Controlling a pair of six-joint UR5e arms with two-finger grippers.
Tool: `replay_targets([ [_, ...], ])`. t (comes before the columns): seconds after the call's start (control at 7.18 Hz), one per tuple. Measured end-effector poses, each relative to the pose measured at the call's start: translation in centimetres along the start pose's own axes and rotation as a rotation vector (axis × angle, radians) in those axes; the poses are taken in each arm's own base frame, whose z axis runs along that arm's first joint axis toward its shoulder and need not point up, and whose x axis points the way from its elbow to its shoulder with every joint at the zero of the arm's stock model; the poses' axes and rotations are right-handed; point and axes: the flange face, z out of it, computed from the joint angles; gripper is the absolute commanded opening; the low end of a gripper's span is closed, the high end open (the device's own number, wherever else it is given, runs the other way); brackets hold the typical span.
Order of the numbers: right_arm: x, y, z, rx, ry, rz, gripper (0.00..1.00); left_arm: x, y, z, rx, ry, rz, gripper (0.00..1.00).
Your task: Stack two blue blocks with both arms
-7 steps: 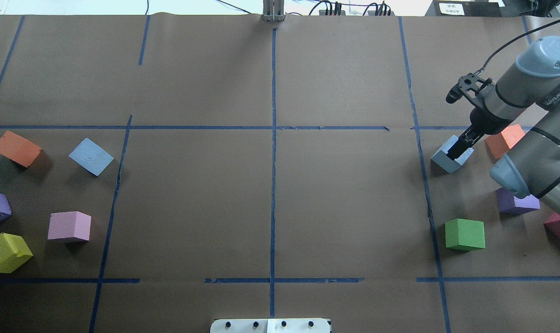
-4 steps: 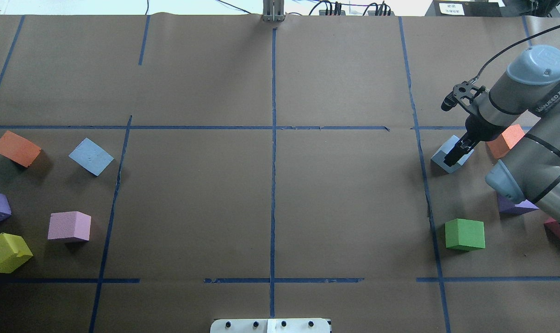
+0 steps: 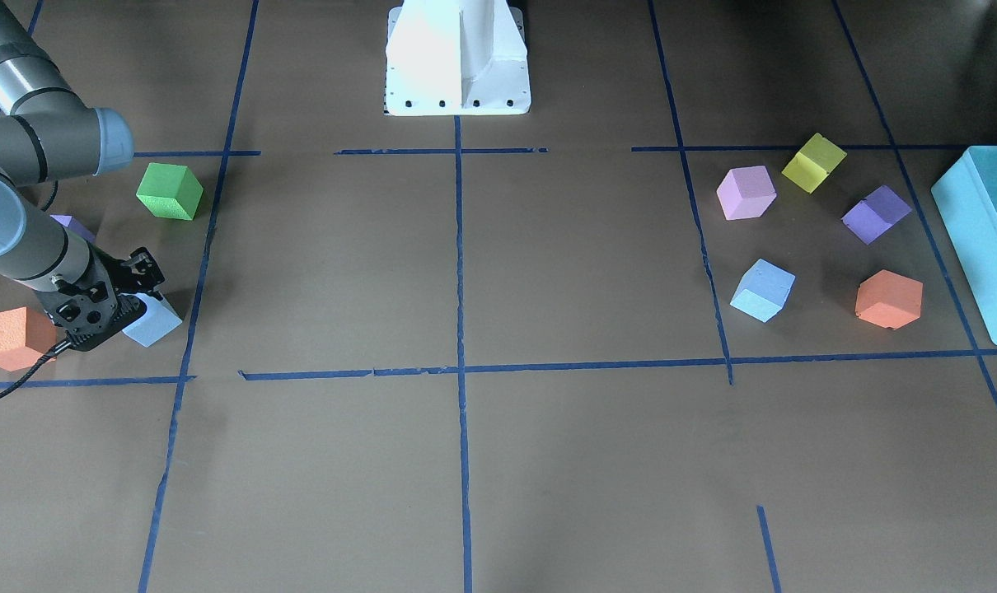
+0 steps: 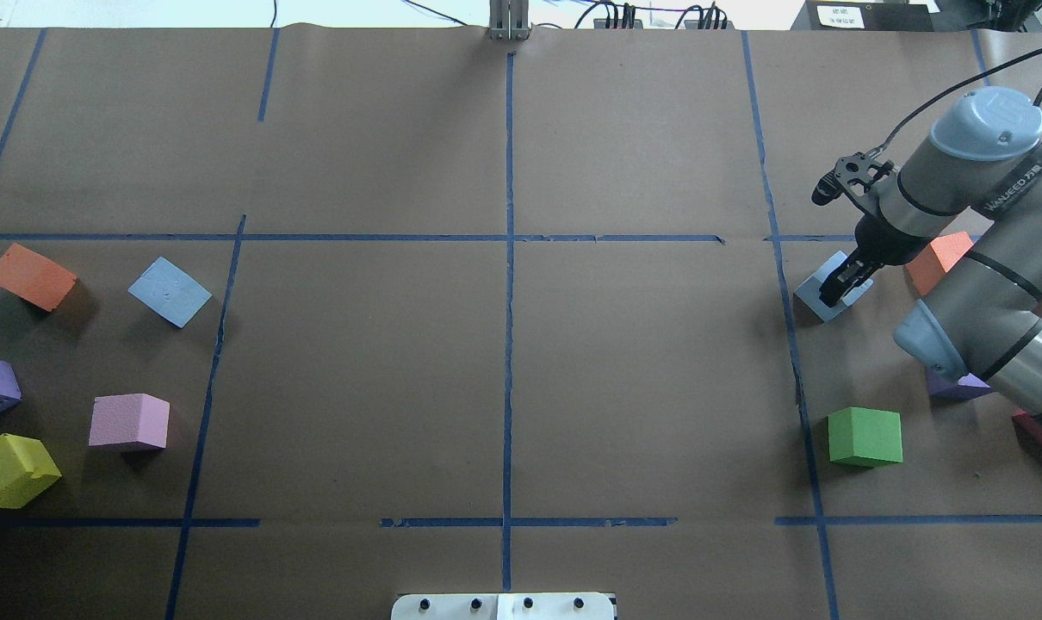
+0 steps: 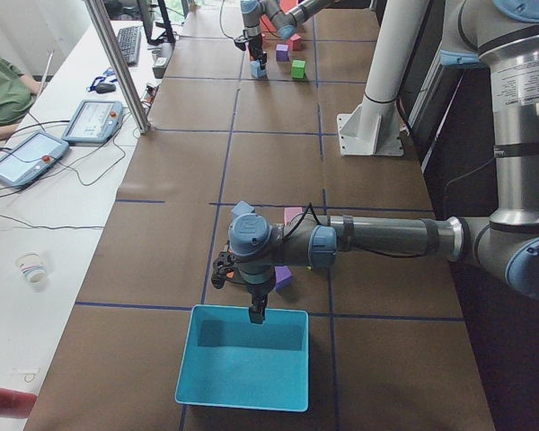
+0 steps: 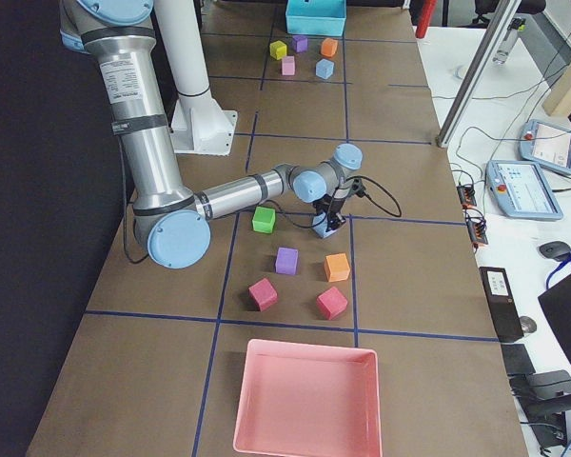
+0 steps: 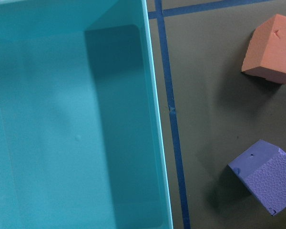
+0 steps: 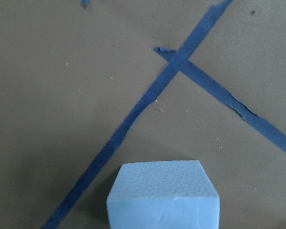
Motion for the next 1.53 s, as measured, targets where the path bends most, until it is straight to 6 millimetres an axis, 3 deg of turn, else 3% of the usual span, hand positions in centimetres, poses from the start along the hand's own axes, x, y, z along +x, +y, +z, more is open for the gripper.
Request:
replay_targets([
  [0.14, -2.0, -1.8, -1.1, 0.025, -0.014, 0.101, 0.33, 0.0, 0.0, -0.1, 0.001, 0.0, 0.001, 1.0],
  [0.28, -5.4, -4.2, -2.0, 0.044, -0.037, 0.215, 0.34, 0.1, 0.0, -0.1, 0.002, 0.0, 0.001, 1.0],
  [0.7, -19.5, -12.7, -3.5, 0.095, -0.102, 0.505, 0.36, 0.2, -0.1, -0.2, 0.005, -0.001, 0.005, 1.0],
  [0.98, -29.5, -18.6, -3.2, 0.131, -0.096, 0.663, 0.37, 0.2, -0.1, -0.2, 0.005, -0.001, 0.006, 1.0],
  [1.11, -32.9, -20.9, -2.5, 0.134, -0.082, 0.703, 0.41, 0.2, -0.1, -0.2, 0.004, -0.001, 0.006, 1.0],
  [1.25, -35.0, -22.4, -1.8, 0.131, -0.068, 0.725, 0.63, 0.2, -0.1, -0.2, 0.003, -0.001, 0.005, 1.0],
  [1.39, -36.2, -22.9, -1.1, 0.125, -0.059, 0.73, 0.98, 0.2, -0.1, -0.2, 0.003, -0.001, 0.004, 1.0],
  [1.53, -36.9, -23.0, -0.6, 0.126, -0.05, 0.725, 0.99, 0.2, -0.1, -0.2, 0.004, 0.0, 0.004, 1.0],
])
